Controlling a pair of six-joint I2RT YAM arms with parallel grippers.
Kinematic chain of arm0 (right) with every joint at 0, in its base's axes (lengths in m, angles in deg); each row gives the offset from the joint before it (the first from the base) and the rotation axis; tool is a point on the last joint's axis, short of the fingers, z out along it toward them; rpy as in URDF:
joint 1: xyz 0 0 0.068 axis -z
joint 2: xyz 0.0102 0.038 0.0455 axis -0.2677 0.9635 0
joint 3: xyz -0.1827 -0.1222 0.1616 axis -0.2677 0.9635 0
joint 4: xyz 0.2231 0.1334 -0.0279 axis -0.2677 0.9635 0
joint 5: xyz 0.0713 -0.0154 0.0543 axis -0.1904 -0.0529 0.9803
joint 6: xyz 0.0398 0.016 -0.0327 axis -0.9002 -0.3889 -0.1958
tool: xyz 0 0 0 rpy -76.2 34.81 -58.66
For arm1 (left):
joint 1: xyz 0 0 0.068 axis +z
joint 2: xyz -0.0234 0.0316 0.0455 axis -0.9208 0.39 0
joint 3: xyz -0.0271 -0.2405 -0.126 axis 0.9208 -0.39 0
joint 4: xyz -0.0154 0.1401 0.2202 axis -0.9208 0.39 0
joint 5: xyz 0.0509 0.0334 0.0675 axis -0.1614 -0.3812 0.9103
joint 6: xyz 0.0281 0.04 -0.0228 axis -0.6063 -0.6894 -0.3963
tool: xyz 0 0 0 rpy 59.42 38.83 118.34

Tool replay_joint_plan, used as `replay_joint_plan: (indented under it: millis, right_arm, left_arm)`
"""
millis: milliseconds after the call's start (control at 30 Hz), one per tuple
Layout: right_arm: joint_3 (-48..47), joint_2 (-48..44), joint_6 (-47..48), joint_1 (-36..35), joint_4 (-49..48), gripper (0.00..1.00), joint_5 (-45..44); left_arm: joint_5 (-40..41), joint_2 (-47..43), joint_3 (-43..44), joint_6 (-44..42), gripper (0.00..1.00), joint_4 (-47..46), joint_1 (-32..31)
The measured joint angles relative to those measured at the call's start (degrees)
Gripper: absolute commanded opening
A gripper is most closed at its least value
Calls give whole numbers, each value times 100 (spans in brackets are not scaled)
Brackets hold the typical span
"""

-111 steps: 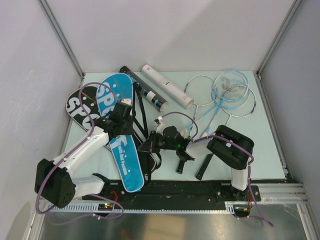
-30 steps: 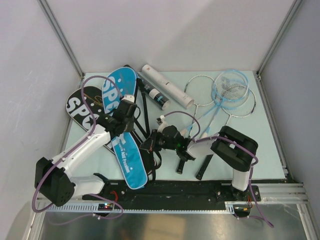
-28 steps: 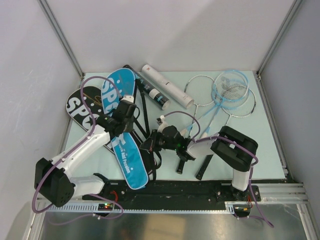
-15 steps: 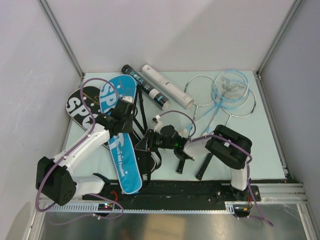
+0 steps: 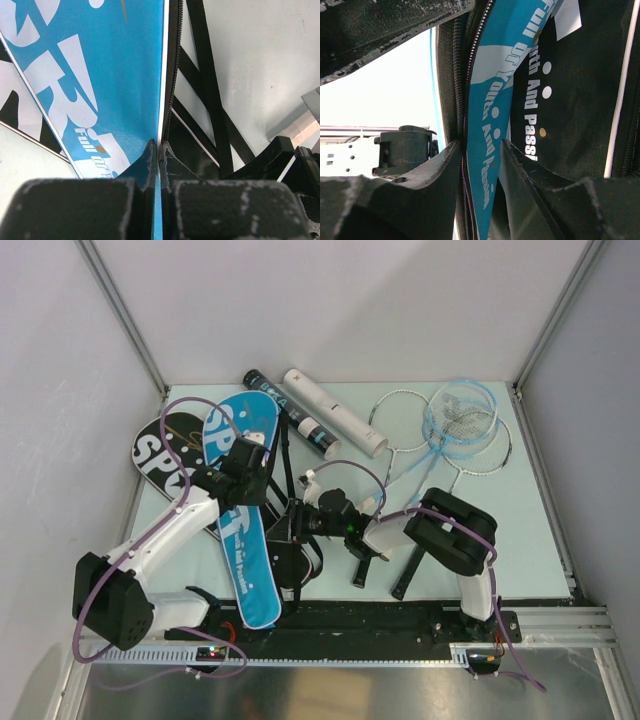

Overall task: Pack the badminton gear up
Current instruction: Open the racket bag at the center of the board.

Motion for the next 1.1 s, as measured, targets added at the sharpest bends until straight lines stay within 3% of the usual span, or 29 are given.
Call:
replay_joint_plan:
  millis: [300, 533, 733, 1100]
  right_arm:
    - [-9, 15, -87, 2, -81, 29, 101]
    - [44, -98, -107, 70, 232, 37, -63]
    - [186, -782, 79, 197, 1027, 44, -640]
    - [186, -754, -39, 225, 529, 46, -592]
  left_arm:
    - [-133, 72, -4, 31, 0, -55, 35]
    - [-66, 70, -4, 37, 0, -79, 44]
    - [-120, -101, -4, 190, 0, -92, 81]
    - [-420, -348, -17, 372, 0, -114, 144]
